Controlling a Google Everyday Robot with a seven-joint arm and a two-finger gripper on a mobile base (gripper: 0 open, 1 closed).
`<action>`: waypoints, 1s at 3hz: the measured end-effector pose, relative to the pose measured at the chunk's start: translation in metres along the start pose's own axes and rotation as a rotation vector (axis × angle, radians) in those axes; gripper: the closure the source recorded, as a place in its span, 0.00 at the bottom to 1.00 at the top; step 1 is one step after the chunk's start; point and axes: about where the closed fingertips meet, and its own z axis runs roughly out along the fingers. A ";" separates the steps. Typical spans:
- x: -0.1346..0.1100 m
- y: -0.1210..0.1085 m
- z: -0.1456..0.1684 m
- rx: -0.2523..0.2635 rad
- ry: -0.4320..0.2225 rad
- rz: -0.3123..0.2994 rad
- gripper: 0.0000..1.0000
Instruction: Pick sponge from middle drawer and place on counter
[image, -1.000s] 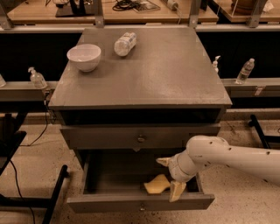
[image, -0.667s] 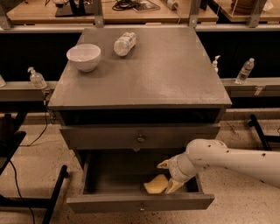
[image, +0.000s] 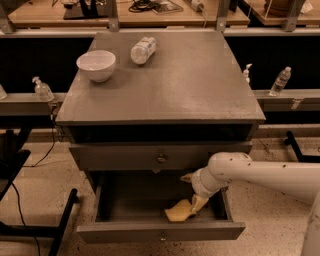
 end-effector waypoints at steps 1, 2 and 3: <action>0.019 -0.001 0.021 0.008 0.020 0.000 0.27; 0.024 0.001 0.036 0.025 -0.021 0.016 0.29; 0.024 0.009 0.042 0.078 -0.129 -0.001 0.33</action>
Offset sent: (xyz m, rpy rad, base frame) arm 0.0045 -0.0164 -0.0514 0.1691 -0.0760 0.0469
